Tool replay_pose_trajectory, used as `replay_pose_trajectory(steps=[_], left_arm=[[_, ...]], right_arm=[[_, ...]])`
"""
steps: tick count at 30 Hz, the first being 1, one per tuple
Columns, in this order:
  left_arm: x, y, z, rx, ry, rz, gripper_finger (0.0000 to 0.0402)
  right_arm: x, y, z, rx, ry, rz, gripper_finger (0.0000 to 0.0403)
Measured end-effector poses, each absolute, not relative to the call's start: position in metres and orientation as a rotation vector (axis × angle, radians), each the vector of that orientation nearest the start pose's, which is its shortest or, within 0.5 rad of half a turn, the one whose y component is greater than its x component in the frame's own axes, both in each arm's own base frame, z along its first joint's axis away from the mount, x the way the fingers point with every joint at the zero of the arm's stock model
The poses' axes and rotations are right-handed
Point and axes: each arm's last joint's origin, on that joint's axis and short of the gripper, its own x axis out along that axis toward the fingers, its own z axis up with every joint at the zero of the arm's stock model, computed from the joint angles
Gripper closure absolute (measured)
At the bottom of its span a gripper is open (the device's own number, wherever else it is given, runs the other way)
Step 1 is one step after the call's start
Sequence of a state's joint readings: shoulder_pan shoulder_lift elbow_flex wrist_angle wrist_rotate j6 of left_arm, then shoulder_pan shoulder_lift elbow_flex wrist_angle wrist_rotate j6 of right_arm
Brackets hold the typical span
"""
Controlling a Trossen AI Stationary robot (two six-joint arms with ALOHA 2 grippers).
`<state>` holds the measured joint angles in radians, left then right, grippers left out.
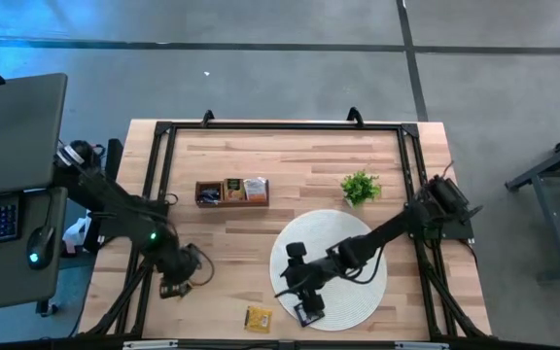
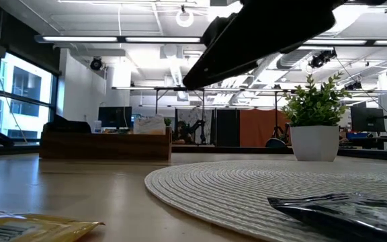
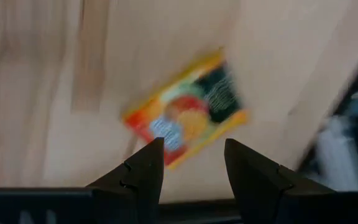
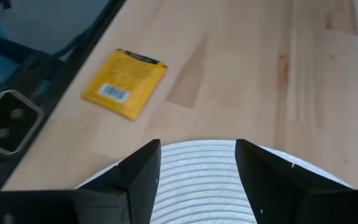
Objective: Pick & Place Tea
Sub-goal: Put the yellow tea bag into the middle section of the wooden organizer
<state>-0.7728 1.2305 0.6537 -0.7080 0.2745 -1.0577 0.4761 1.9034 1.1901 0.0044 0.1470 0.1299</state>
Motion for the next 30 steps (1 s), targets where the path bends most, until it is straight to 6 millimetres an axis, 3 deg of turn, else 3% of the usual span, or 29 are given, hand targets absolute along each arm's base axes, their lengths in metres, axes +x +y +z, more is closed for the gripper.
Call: replay_pose_trajectory(steps=[6, 14, 20, 26, 30], left_arm=[[0.121, -0.163, 0.159, -0.297, 1.569, -0.058, 0.0236], [0.116, -0.180, 0.132, -0.130, 1.581, -0.014, 0.0236], [0.132, -0.177, 0.130, -0.309, 1.377, 0.238, 0.0236], [0.153, -0.154, 0.128, -0.491, 1.042, 0.599, 0.0236], [0.170, -0.138, 0.128, -0.584, 0.939, 0.715, 0.0236]], right_arm=[[0.369, 0.168, 0.176, -0.088, 0.689, 0.289, 0.0203], [0.376, 0.154, 0.178, -0.085, 0.674, 0.299, 0.0203], [0.379, 0.150, 0.179, -0.080, 0.656, 0.292, 0.0208], [0.382, 0.145, 0.181, -0.070, 0.628, 0.275, 0.0208], [0.389, 0.137, 0.184, -0.037, 0.565, 0.176, 0.0208]])
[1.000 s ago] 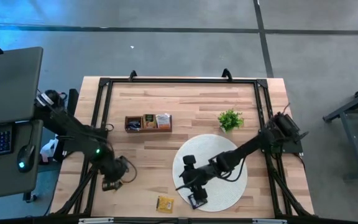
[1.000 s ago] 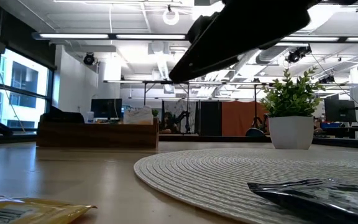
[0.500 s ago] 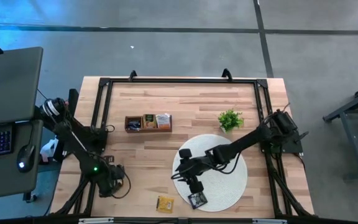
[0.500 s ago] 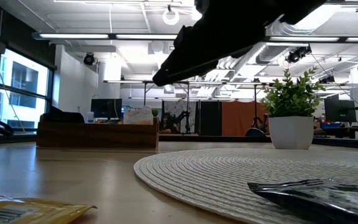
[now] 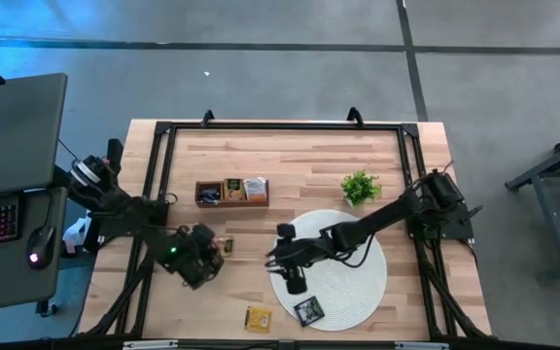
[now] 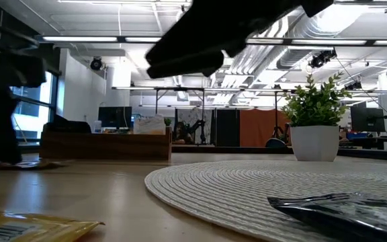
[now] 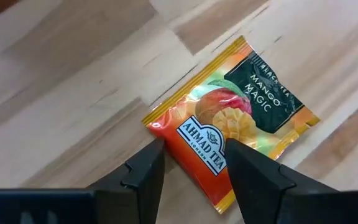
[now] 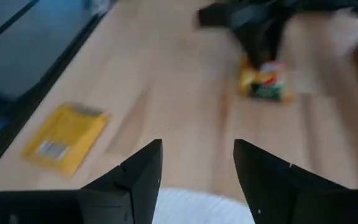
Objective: Pick & Place Tea
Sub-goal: Put the yellow tea bag into the middle section of the wooden organizer
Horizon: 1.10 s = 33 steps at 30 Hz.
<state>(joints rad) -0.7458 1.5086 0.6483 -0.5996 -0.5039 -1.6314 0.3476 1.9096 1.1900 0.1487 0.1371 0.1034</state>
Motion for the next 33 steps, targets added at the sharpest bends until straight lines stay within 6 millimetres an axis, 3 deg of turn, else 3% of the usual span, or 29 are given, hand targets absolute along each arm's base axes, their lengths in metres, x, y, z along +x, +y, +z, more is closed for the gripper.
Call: replay_pose_trajectory(steps=[6, 12, 16, 25, 33], left_arm=[[0.195, -0.123, 0.127, -0.616, 0.937, 0.696, 0.0236], [0.207, -0.117, 0.128, -0.680, 0.900, 0.681, 0.0236], [0.212, -0.117, 0.129, -0.704, 0.837, 0.670, 0.0236], [0.233, -0.122, 0.124, -0.735, 0.697, 0.603, 0.0236], [0.238, -0.119, 0.115, -0.697, 0.772, 0.585, 0.0236]], right_arm=[[0.410, 0.123, 0.157, 0.008, 0.485, 0.034, 0.0216], [0.426, 0.089, 0.131, 0.537, 0.473, -0.142, 0.0238], [0.426, 0.072, 0.126, 0.667, 0.526, -0.193, 0.0261], [0.420, 0.070, 0.117, 0.854, 0.675, -0.209, 0.0285], [0.414, 0.072, 0.113, 0.965, 0.770, -0.250, 0.0284]])
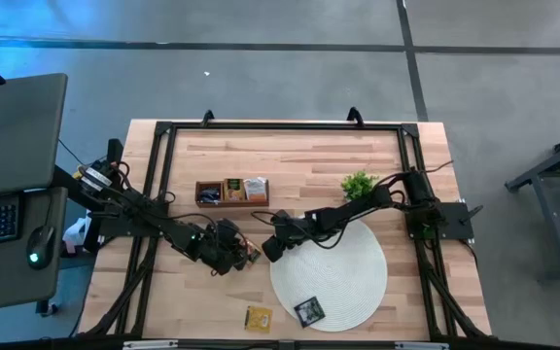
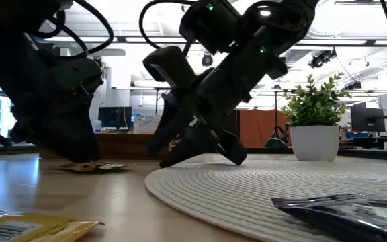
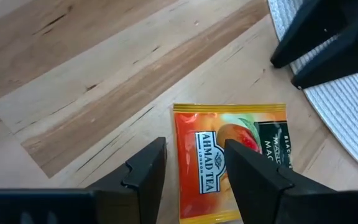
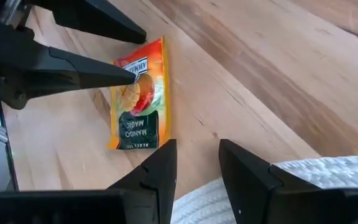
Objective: Pick & Place Tea
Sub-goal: Put the yellow tea bag into the middle section of the wooden organizer
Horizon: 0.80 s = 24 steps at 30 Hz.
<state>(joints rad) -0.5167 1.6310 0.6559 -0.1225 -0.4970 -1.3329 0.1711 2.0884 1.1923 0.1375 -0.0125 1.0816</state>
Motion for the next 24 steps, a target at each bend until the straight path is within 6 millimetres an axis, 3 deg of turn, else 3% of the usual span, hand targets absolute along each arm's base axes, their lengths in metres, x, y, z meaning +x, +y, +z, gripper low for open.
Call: replay_pose_trajectory(steps=[10, 20, 24], left_arm=[[0.240, -0.121, 0.108, -0.607, 0.824, 0.525, 0.0247], [0.240, -0.121, 0.102, -0.576, 0.842, 0.541, 0.0386], [0.240, -0.121, 0.103, -0.580, 0.829, 0.546, 0.0389]], right_arm=[[0.415, 0.075, 0.113, 0.907, 0.752, -0.218, 0.0284], [0.419, 0.071, 0.116, 0.840, 0.718, -0.166, 0.0284], [0.418, 0.072, 0.116, 0.838, 0.723, -0.161, 0.0284]])
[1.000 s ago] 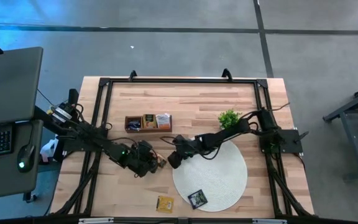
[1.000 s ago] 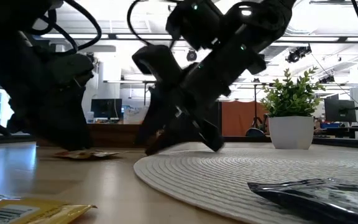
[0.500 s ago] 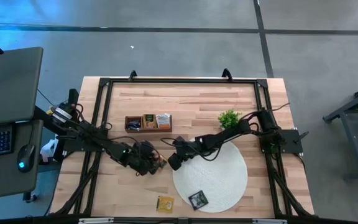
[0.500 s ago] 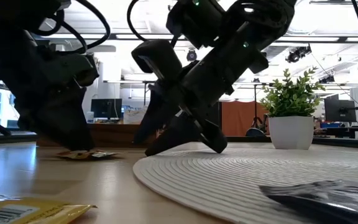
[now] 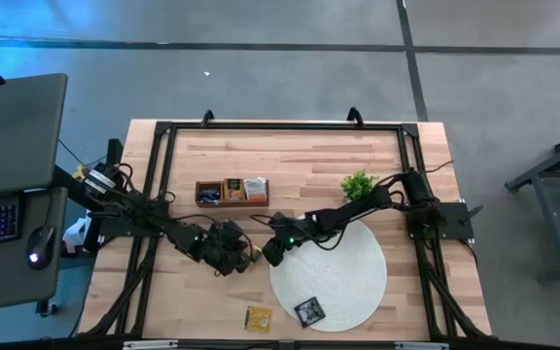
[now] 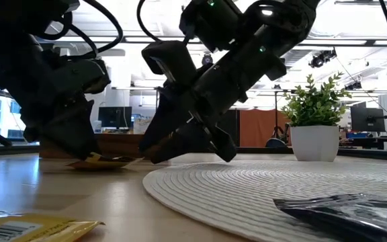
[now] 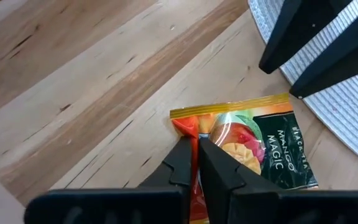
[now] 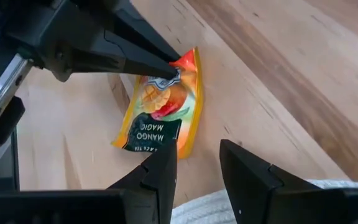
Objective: Pick & Place Tea
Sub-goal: Put the yellow tea bag into the middle section of the wooden organizer
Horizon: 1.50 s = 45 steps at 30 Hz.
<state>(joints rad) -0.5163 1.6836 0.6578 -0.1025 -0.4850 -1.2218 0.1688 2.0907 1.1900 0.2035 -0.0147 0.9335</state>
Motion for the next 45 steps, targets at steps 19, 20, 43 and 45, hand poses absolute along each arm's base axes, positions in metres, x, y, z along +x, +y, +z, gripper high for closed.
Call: replay_pose_trajectory(steps=[19, 20, 43, 45], left_arm=[[0.206, -0.090, 0.184, 0.131, 0.625, 0.593, 0.0401], [0.205, -0.087, 0.189, 0.248, 0.622, 0.592, 0.0401], [0.232, -0.016, 0.168, 0.816, 1.070, 0.524, 0.0401], [0.235, -0.017, 0.165, 0.825, 1.067, 0.516, 0.0397]], right_arm=[[0.398, 0.071, 0.217, 0.490, 0.532, 0.065, 0.0284], [0.397, 0.071, 0.220, 0.472, 0.524, 0.070, 0.0284], [0.387, 0.070, 0.211, 0.356, 0.633, -0.066, 0.0284], [0.387, 0.070, 0.211, 0.344, 0.632, -0.062, 0.0284]])
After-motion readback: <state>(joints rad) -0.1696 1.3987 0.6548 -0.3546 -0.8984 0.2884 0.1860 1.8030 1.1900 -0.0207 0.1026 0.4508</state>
